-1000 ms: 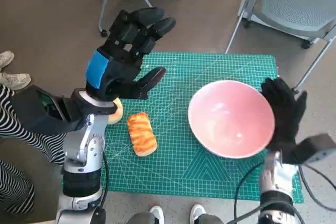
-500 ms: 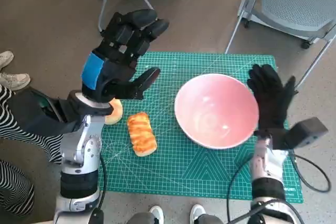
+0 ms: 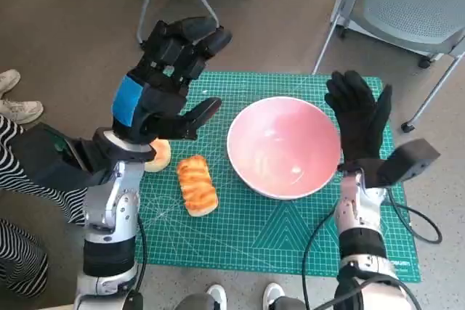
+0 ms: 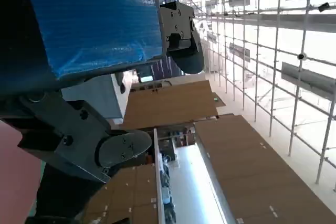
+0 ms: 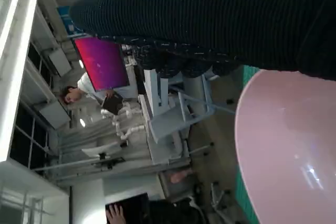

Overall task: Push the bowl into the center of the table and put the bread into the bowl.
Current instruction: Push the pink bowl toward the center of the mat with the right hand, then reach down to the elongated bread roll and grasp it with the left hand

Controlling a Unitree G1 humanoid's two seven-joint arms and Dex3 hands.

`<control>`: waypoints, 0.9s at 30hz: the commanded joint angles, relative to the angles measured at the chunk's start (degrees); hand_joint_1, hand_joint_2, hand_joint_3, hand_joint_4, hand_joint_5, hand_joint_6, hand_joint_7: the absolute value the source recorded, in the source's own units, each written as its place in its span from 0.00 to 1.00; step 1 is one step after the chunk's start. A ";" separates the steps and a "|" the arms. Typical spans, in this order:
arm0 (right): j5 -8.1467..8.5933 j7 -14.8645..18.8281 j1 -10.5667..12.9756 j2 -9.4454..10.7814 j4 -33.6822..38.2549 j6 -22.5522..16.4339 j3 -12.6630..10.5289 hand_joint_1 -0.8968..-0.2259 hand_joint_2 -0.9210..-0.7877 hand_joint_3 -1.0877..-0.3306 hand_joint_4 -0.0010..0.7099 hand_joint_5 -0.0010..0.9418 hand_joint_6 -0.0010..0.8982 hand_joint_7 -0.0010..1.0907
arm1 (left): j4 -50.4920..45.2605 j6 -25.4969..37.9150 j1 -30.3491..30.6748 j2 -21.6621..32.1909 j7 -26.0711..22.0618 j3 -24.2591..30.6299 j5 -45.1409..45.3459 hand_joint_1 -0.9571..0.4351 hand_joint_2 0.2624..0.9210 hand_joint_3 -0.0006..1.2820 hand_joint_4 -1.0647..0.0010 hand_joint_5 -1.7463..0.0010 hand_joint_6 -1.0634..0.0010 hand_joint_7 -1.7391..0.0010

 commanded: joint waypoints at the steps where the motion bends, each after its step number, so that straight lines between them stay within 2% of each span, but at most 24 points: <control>1: -0.21 -0.52 0.73 -1.04 0.76 1.47 -0.13 0.46 0.00 0.35 0.19 0.01 0.04 0.46 | -1.14 -1.08 0.80 0.27 0.17 0.28 0.16 0.61 0.73 0.45 0.99 0.70 1.00 0.47; 9: 0.38 0.10 1.52 -3.02 -1.84 1.57 -0.65 0.47 0.00 0.37 0.21 0.01 0.04 0.47 | -0.75 -1.64 0.92 0.46 0.10 0.46 0.25 0.61 0.74 0.43 0.99 0.70 1.00 0.47; 13: 0.23 -0.55 2.61 -3.80 -5.66 1.58 -0.63 0.47 0.00 0.38 0.22 0.01 0.05 0.47 | -0.78 -1.64 0.92 0.45 0.12 0.40 0.25 0.61 0.75 0.43 0.99 0.71 1.00 0.47; 19: -1.28 -2.87 5.69 -3.88 -16.48 2.40 0.94 0.42 0.00 0.43 0.23 0.01 0.06 0.47 | -0.84 -1.33 0.62 0.52 -0.06 0.32 -0.01 0.61 0.76 0.42 0.98 0.71 1.00 0.49; 23: -2.33 -4.23 8.89 -3.55 -27.25 4.43 3.25 0.38 0.00 0.46 0.24 0.01 0.07 0.47 | -1.11 -1.22 0.28 0.64 -0.19 0.11 0.00 0.61 0.77 0.41 0.98 0.72 1.00 0.49; 27: -2.40 -3.99 11.71 -3.57 -37.06 6.86 5.50 0.36 0.00 0.50 0.26 0.02 0.09 0.48 | -1.38 -1.26 -0.13 0.89 -0.41 -0.11 0.22 0.61 0.77 0.41 0.97 0.72 1.00 0.48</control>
